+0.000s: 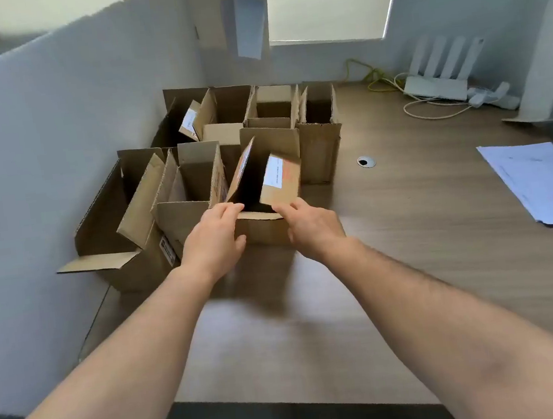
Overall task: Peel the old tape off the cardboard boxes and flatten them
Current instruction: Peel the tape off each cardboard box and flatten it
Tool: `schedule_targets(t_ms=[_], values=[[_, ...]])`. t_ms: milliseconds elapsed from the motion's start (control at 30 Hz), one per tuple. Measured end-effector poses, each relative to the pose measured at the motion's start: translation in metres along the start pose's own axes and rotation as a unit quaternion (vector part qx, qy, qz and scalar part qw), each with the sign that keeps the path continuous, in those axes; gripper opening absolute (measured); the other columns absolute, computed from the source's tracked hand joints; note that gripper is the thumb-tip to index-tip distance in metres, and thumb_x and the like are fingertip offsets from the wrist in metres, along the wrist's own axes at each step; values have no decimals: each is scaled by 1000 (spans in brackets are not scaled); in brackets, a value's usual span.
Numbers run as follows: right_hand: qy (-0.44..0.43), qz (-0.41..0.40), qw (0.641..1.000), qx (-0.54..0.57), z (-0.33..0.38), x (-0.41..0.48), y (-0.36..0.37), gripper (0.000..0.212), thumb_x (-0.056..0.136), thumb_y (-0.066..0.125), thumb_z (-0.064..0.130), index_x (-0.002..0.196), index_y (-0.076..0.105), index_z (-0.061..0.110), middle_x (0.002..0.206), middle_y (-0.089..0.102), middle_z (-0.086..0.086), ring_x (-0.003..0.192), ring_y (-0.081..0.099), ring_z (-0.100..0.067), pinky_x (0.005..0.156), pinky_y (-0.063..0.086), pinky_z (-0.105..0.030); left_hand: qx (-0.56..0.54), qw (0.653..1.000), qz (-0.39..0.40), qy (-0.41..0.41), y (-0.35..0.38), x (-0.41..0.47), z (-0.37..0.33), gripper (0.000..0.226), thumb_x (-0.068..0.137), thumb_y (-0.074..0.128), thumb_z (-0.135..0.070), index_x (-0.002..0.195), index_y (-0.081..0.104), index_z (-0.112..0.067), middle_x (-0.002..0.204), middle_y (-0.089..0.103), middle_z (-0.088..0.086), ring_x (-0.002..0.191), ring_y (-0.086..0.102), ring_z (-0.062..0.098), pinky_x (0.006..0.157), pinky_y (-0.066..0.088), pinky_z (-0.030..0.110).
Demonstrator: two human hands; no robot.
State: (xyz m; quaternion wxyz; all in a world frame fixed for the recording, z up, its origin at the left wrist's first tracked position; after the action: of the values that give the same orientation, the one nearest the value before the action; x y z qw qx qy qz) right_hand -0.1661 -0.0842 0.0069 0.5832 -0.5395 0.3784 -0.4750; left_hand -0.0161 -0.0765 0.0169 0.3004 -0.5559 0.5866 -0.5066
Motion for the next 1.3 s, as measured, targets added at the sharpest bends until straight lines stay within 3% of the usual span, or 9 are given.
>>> schedule_targets(t_ms=[333, 500, 700, 867, 967, 1033, 1167, 1267, 1300], values=[[17, 5, 1000, -9, -24, 12, 0, 31, 95, 41, 10, 118, 57, 23, 114, 54, -3, 103, 54, -27, 66, 40, -31, -41, 999, -13, 17, 0, 11, -5, 48, 94, 56, -40, 137, 49, -21, 135, 53, 1, 123, 49, 20, 101, 41, 39], [168, -13, 970, 177, -87, -6, -9, 5, 89, 44, 20, 87, 45, 16, 93, 50, -6, 84, 49, -32, 60, 30, -33, -132, 988, -74, -27, -8, 18, -17, 46, 99, 42, -45, 135, 51, -18, 132, 54, 3, 119, 51, 20, 91, 49, 40], [183, -1, 979, 93, -153, -33, -22, 22, 83, 44, 6, 90, 60, 20, 100, 54, -8, 88, 52, -31, 64, 30, -28, -174, 977, -61, -105, 12, 27, -29, 57, 99, 32, -50, 144, 38, -16, 147, 39, 6, 137, 32, 21, 108, 30, 43], [249, -19, 962, 112, -201, -50, -24, 44, 96, 33, 18, 139, 39, 26, 121, 60, -11, 108, 54, -34, 81, 41, -36, -147, 967, -88, -189, 23, 32, -38, 63, 99, 27, -53, 147, 33, -14, 156, 24, 13, 144, 17, 28, 115, 14, 50], [305, 1, 940, 153, -209, -60, -15, 33, 96, 30, 33, 119, 48, 17, 98, 66, -13, 87, 64, -34, 73, 46, -36, -112, 956, -121, -243, 21, 33, -35, 66, 97, 23, -59, 147, 33, -17, 156, 23, 13, 144, 17, 31, 114, 12, 53], [317, 31, 917, 242, -206, -64, -5, 36, 95, 28, 36, 90, 54, 11, 88, 69, -14, 73, 68, -33, 69, 53, -36, -175, 939, -98, -278, 29, 34, -33, 70, 95, 19, -64, 147, 32, -17, 152, 32, 13, 140, 28, 33, 112, 21, 54], [353, 56, 820, 447, -199, -67, 13, 45, 94, 32, 42, 87, 57, 5, 88, 67, -18, 65, 68, -33, 67, 56, -42, -293, 891, -105, -330, 33, 31, -25, 74, 93, 13, -68, 130, 52, -16, 127, 58, 12, 118, 52, 33, 100, 42, 49], [388, 88, 772, 496, -201, -74, 22, 57, 92, 28, 54, 97, 62, 8, 86, 66, -16, 68, 65, -31, 69, 58, -45, -450, 782, -44, -429, 56, 12, -18, 66, 93, 20, -66, 113, 57, -15, 84, 67, 10, 68, 65, 21, 53, 53, 30], [393, 109, 766, 497, -200, -77, 26, 60, 90, 26, 59, 95, 63, 11, 84, 67, -15, 71, 66, -31, 70, 59, -47, -454, 771, -1, -447, 63, 6, -21, 63, 94, 24, -63, 112, 58, -13, 76, 64, 8, 61, 62, 20, 50, 51, 28]])
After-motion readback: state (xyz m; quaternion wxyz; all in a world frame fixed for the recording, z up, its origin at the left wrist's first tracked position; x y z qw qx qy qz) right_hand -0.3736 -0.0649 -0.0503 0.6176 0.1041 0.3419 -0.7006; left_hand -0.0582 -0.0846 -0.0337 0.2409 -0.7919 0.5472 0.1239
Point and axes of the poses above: each hand's wrist, its own x-axis towards the middle knuckle, its own y-axis out of the palm, z = x × y, the point moved 8 cm from there along x, towards the middle knuckle
